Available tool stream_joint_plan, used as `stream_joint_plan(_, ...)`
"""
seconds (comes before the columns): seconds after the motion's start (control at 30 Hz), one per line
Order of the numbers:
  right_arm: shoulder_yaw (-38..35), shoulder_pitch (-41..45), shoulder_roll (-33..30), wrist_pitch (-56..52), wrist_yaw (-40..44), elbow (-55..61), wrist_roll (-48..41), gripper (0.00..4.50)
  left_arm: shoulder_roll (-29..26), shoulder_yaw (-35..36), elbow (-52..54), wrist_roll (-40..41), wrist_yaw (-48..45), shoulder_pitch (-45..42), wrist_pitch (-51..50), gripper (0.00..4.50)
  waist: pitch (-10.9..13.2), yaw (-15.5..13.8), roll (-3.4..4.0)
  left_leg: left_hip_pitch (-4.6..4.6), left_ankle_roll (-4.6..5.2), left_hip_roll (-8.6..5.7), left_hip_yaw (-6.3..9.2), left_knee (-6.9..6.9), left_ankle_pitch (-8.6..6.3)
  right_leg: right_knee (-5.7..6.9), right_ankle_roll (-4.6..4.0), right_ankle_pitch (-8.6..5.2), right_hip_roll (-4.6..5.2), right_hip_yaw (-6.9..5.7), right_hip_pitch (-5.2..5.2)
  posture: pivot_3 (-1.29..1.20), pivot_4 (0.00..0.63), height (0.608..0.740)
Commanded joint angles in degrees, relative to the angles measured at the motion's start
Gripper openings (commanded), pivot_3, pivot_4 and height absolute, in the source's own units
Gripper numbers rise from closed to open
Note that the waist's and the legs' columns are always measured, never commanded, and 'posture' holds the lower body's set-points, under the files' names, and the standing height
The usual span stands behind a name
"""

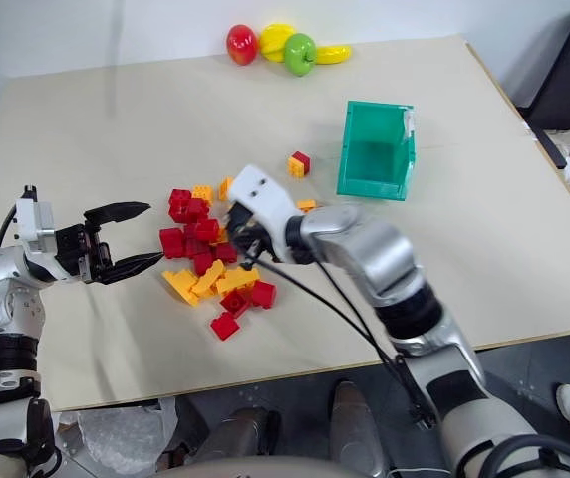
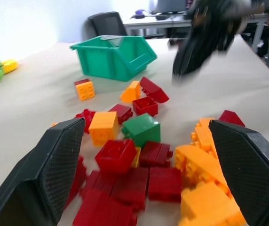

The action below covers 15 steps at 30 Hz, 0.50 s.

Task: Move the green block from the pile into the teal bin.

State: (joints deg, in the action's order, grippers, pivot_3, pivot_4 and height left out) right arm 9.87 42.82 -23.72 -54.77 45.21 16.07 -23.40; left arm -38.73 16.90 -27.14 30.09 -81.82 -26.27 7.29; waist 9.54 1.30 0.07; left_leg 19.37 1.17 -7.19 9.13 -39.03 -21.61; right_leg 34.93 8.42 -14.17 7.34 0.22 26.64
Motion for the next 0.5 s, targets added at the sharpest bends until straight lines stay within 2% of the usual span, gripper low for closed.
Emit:
stream_joint_plan(0.03,-6.5,-3.22,-6.17,9.03,6.77,3.05,-2.24,1.24,-0.29,0.29,1.59,1.56,-1.28,-0.17,-0.95,4.5,0.01,-0.06,0.0,0.0,0.04,-0.01,-0.03,0.0,-0.02,-0.1,0.05,0.03,0.01,0.01,-0.03,0.0,0.15,0.74)
stream_joint_plan(0.13,-11.11,-7.44,-12.88,9.15,10.04,3.87,-4.19,2.16,-0.12,0.26,1.5,1.74,-1.97,-0.23,-1.74,4.5,0.01,0.1,-0.01,0.01,0.08,0.02,-0.08,0.01,-0.04,-0.18,0.08,0.05,0.0,0.02,-0.04,0.0,0.15,0.74)
stream_joint_plan(0.27,-18.53,-13.95,-21.59,9.84,14.7,5.17,-7.6,3.63,-0.14,0.35,1.02,1.84,-3.05,-0.26,-2.56,4.5,0.05,0.13,-0.03,0.05,0.08,0.06,-0.13,0.04,-0.05,-0.27,0.1,0.06,0.0,0.02,-0.03,0.0,0.15,0.74)
stream_joint_plan(0.37,-24.58,-20.36,-27.98,10.56,18.47,5.81,-8.87,4.44,-0.19,0.44,0.49,1.79,-3.77,-0.28,-2.81,4.5,0.05,-0.21,-0.04,0.05,0.08,0.09,-0.2,0.02,-0.05,-0.3,0.16,0.09,0.01,0.04,-0.03,0.0,0.15,0.74)
stream_joint_plan(0.5,-31.75,-28.13,-34.33,10.62,22.2,7.61,-10.95,4.47,-0.25,0.6,-0.41,1.6,-4.44,-0.64,-2.76,4.5,0.06,-0.94,-0.05,0.05,0.09,0.1,-0.31,-0.03,-0.05,-0.43,0.24,0.13,0.01,0.08,-0.06,0.0,0.15,0.74)
